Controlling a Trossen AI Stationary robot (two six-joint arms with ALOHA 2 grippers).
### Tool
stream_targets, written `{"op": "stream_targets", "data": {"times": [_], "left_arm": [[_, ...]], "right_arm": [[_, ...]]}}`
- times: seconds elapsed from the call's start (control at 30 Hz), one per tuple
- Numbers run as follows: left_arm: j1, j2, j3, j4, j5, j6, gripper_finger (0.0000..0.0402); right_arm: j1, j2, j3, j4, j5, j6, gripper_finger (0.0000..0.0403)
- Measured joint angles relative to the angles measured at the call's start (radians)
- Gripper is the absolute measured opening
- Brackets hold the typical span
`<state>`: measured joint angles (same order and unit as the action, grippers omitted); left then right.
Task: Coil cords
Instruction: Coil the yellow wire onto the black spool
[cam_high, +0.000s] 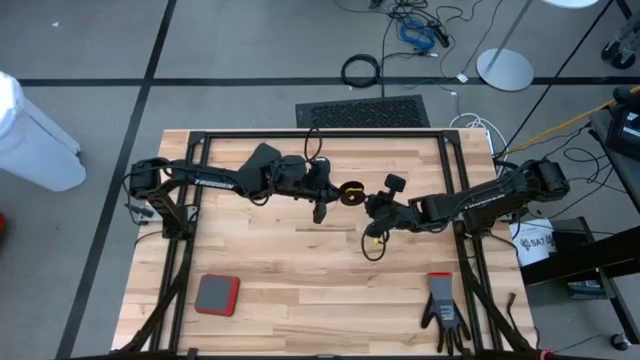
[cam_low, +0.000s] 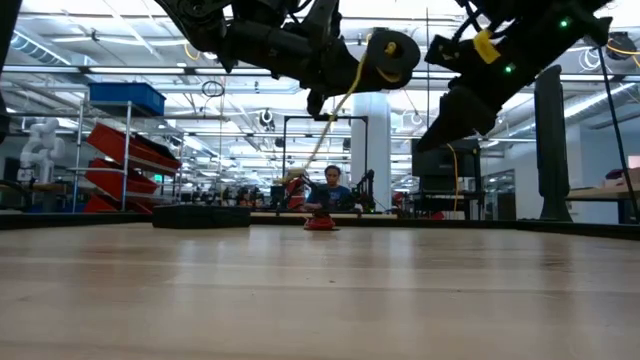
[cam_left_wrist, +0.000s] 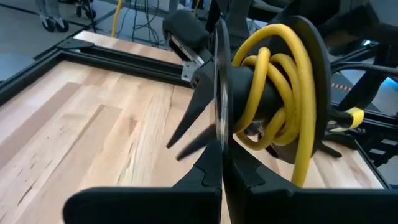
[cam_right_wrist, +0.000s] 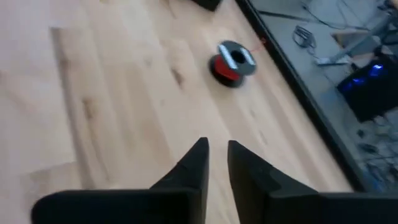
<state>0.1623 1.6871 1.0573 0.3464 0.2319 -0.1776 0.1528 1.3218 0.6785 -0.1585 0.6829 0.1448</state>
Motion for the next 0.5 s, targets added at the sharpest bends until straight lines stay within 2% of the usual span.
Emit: {"op": "stream_targets", "data": {"times": [0.13, 0.37, 0.5], "left_arm": [[0.0, 0.0, 0.0, -0.007, 0.0, 0.001, 0.0], [0.0, 0.002, -0.001, -0.017, 0.004, 0.008, 0.0], [0.001, 0.002, -0.001, -0.017, 0.004, 0.009, 0.0]], "right_arm": [[0.03, -0.001, -0.1, 0.195, -0.044, -0.001, 0.0072], [0.07, 0.038, -0.37, 0.878, -0.062, -0.011, 0.008], [0.071, 0.131, -0.4, 1.051, -0.106, -0.041, 0.008]]}}
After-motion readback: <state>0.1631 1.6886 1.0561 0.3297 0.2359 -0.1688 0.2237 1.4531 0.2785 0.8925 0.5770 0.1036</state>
